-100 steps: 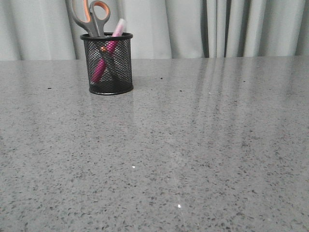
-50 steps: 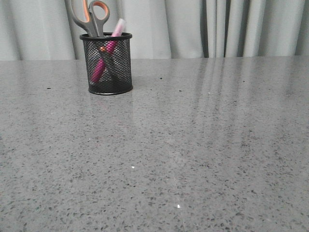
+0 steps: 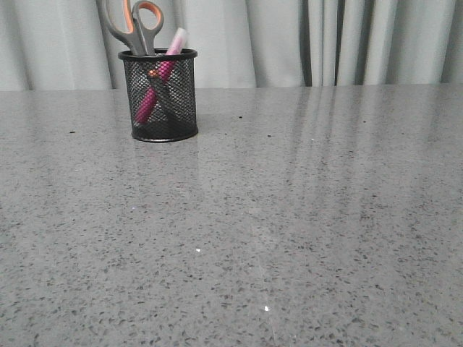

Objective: Put pen and scissors into bin

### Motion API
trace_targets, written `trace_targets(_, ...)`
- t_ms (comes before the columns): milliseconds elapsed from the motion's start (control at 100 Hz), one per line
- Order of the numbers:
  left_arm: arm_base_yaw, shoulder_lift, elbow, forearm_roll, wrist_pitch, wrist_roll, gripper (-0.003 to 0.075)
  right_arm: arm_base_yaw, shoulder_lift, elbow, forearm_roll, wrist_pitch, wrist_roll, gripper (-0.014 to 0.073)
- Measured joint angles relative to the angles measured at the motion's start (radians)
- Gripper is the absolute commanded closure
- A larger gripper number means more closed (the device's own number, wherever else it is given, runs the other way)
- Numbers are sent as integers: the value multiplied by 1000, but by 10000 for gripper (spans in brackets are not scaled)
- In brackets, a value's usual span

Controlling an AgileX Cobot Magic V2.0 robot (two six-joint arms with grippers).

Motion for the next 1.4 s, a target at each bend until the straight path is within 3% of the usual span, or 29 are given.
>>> trace_targets(190,0,0,0,0,0,-2,739,-151,-159,80,32,37,0,662)
trace_targets(490,0,0,0,0,0,-2,739,-272,-276,80,96,237,0,662)
trace_targets(740,0,0,0,0,0,-2,739,-279,-278,78,104,369,0,662)
trace_targets(1400,0,0,0,0,0,-2,739,-279,-278,78,105,371,0,662)
